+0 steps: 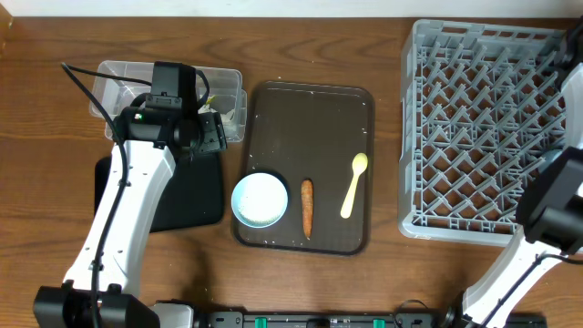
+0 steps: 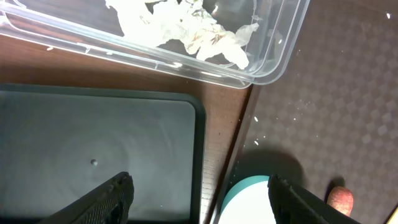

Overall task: Sort waste into correct bins and load items into the dishwasher rack
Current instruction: 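Lift the blue bowl with the right gripper and set it in the rack, then move the right gripper to the yellow spoon and grasp it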

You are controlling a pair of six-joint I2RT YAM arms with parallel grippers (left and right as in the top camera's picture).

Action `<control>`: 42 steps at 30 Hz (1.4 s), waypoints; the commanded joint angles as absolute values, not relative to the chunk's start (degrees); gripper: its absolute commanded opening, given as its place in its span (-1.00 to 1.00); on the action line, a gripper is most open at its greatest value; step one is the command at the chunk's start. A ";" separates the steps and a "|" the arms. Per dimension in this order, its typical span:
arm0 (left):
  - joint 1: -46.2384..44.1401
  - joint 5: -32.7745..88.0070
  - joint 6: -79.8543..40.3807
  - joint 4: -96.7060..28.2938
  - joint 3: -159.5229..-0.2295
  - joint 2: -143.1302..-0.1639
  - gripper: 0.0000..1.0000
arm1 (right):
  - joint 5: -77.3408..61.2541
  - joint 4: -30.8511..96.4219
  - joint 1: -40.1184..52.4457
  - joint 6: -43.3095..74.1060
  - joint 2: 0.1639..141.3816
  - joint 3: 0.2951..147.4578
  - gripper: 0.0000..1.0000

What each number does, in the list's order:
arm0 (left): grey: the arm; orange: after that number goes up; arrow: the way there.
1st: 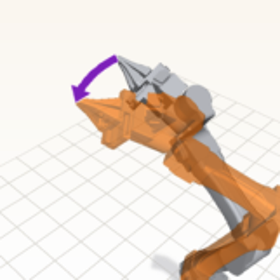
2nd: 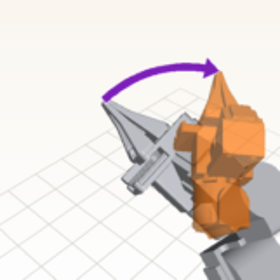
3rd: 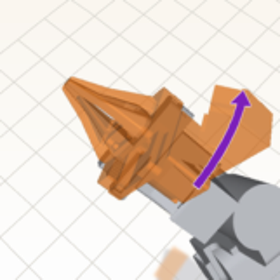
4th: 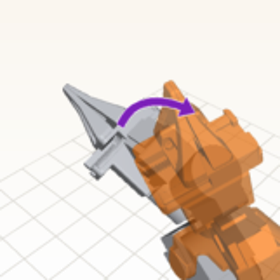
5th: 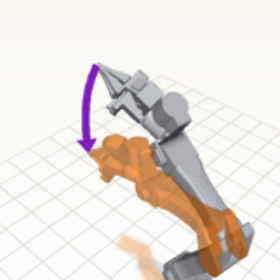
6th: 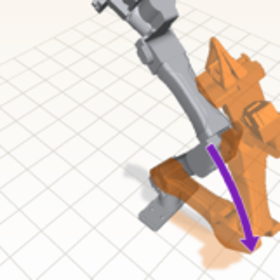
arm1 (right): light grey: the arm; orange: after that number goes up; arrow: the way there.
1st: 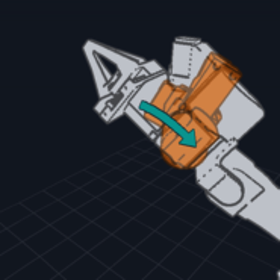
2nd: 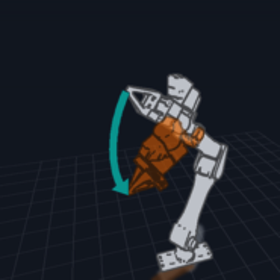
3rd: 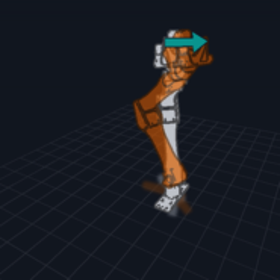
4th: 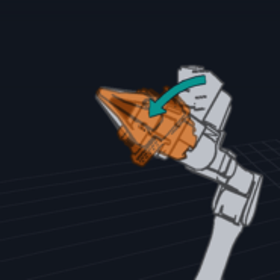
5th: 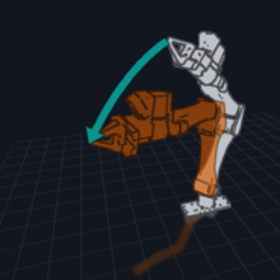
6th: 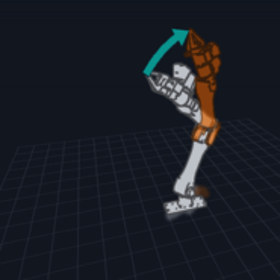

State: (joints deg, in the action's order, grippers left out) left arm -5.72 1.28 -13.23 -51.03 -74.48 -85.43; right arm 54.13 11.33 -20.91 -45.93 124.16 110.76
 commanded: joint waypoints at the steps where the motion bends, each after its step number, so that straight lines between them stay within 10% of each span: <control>1: -5.43 0.62 -12.75 -51.11 -74.11 -85.34 0.43 | 55.70 13.30 -19.16 -43.18 125.75 110.87 -0.97; 11: -5.43 0.64 -13.37 -51.16 -74.11 -85.34 0.43 | 55.68 27.35 -13.63 -31.33 126.04 110.87 -0.88; 32: -5.43 0.62 -13.37 -51.18 -74.11 -85.34 0.43 | 38.28 39.62 -11.16 -16.73 113.27 110.89 0.97; 42: -5.43 0.62 -13.34 -51.13 -74.11 -85.34 0.45 | -10.13 53.06 -7.44 -11.46 102.52 110.89 0.59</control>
State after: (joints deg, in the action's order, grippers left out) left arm -5.72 1.28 -13.28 -51.00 -74.41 -85.43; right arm 9.34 50.72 -10.09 -15.14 101.65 110.98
